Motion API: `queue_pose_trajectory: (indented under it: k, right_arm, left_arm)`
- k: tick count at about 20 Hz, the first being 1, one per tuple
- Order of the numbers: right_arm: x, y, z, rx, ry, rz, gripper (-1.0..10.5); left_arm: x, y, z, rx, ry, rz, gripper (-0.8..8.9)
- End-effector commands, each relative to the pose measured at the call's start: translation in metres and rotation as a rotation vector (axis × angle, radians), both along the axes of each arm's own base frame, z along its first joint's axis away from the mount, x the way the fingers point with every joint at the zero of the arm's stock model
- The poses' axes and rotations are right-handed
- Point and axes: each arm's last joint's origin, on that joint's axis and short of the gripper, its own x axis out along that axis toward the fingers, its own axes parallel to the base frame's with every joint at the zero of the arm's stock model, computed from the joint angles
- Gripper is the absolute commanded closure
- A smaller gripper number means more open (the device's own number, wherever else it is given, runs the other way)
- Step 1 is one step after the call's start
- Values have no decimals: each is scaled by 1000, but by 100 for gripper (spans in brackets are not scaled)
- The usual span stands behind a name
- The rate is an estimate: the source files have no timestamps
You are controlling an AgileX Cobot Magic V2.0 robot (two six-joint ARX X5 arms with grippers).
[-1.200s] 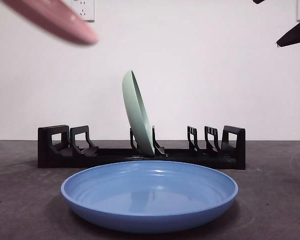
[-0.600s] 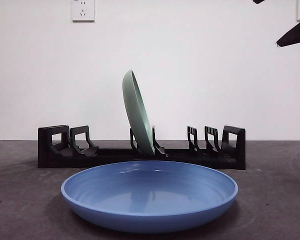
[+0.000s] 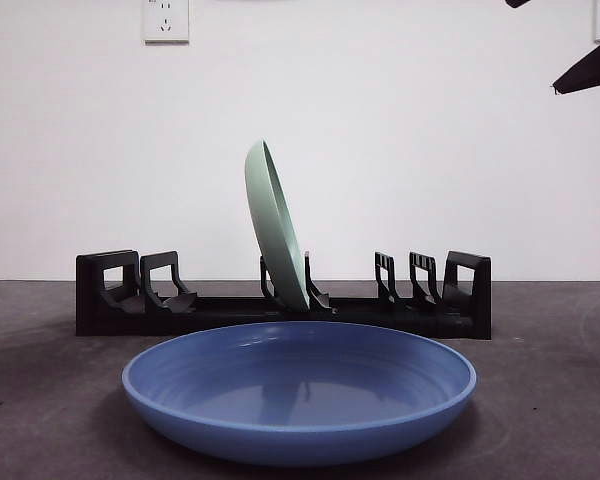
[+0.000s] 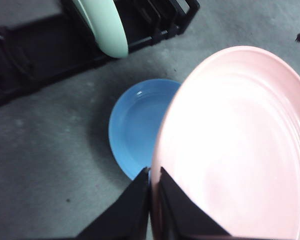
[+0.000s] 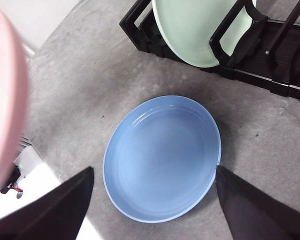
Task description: Place the plate
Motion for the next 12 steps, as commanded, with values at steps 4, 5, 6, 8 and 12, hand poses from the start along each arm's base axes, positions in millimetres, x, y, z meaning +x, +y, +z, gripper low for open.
queue_pose_trajectory:
  k: [4,5,6,8,12]
  right_arm:
    - [2,1,2,8,-2,1,563]
    - [2,1,2,7,-2,1,563]
    - [2,1,2,7,-1,1,563]
    - [2,1,2,7,0,1,563]
    - [2,1,2,3,-1,-4,563]
  left_arm:
    - [23,-14,-67,-63,51,55,799]
    - [28,-16,-81,-78,65,75,799]
    - [32,-18,-93,-89,76,91,799]
    - [39,-22,-110,-106,107,121,799]
    - [51,-28,-129,-105,148,145,799]
